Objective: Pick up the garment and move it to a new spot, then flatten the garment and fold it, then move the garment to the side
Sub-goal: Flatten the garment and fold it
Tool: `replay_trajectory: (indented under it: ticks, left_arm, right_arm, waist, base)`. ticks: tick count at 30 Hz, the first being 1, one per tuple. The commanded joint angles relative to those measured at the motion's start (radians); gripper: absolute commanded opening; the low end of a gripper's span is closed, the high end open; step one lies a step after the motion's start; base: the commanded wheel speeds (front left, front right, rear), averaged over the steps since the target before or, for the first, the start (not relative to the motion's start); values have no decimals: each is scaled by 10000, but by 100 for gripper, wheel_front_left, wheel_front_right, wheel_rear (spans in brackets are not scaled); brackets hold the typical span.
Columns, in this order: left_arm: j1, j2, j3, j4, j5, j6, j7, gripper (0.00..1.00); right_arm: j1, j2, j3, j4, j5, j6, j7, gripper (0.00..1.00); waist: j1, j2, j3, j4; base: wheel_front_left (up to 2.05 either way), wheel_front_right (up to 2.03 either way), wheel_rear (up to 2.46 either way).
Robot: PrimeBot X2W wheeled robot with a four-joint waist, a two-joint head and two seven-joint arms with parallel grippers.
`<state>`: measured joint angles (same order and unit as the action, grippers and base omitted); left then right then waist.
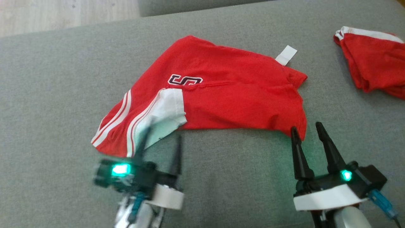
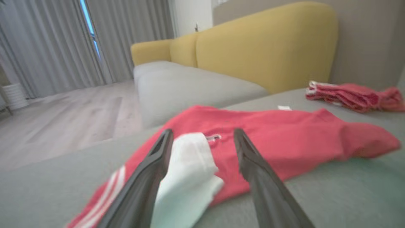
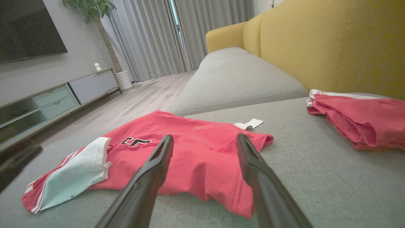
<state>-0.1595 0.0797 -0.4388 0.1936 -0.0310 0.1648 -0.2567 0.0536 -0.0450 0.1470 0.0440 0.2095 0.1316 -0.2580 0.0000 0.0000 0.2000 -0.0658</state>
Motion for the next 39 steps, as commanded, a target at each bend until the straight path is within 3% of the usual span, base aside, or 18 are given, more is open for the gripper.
replay_trajectory:
  ticks: [1,5,12,20,22,23,26,27,34,39]
  left_arm:
    - [-551,56,212,-27,28,-102,-50,100]
    - [-1448,-138,-295,1755,-101,-533,-50,100]
    - [-3002,-258,-411,4737,-405,-447,-49,100]
    - [-3737,-284,-620,5915,-606,-455,-50,100]
    - [-3736,-287,-668,5856,-630,-403,-50,71]
    - [-3711,-288,-697,5794,-644,-382,-50,49]
    - [-3557,-290,-803,5444,-731,-342,-50,19]
    - [-3485,-291,-852,5320,-747,-327,-50,0]
    - [-2872,-261,-925,4438,-765,-180,-50,0]
    - [-1892,274,-468,2656,-782,330,-51,0]
  right_arm:
    - [-424,-53,264,-293,-58,-9,-38,100]
    - [-571,-53,377,-275,-139,-9,-38,100]
    - [-693,-53,348,-270,-281,-9,-38,100]
    - [-675,-53,290,-264,-253,-9,-38,100]
    - [-662,-53,295,-259,-233,-9,-38,100]
    - [-653,-53,298,-257,-226,-9,-38,100]
    - [-601,-53,281,-262,-212,-9,-38,100]
    - [-577,-53,267,-263,-209,-9,-38,100]
    - [-433,-53,195,-250,-213,-9,-38,100]
    - [-327,-53,22,-283,-183,-9,-38,100]
  waist:
    - [0,0,85,-66]
    - [0,0,330,-251]
    - [0,0,628,-567]
    - [0,0,670,-689]
    - [0,0,626,-690]
    - [0,0,606,-682]
    - [0,0,533,-617]
    - [0,0,507,-587]
    - [0,0,277,-344]
    - [0,0,84,-35]
  base:
    - [0,0,0]
    - [0,0,0]
    - [0,0,0]
    - [0,0,0]
    - [0,0,0]
    - [0,0,0]
    - [0,0,0]
    - [0,0,0]
    - [0,0,0]
    - [0,0,0]
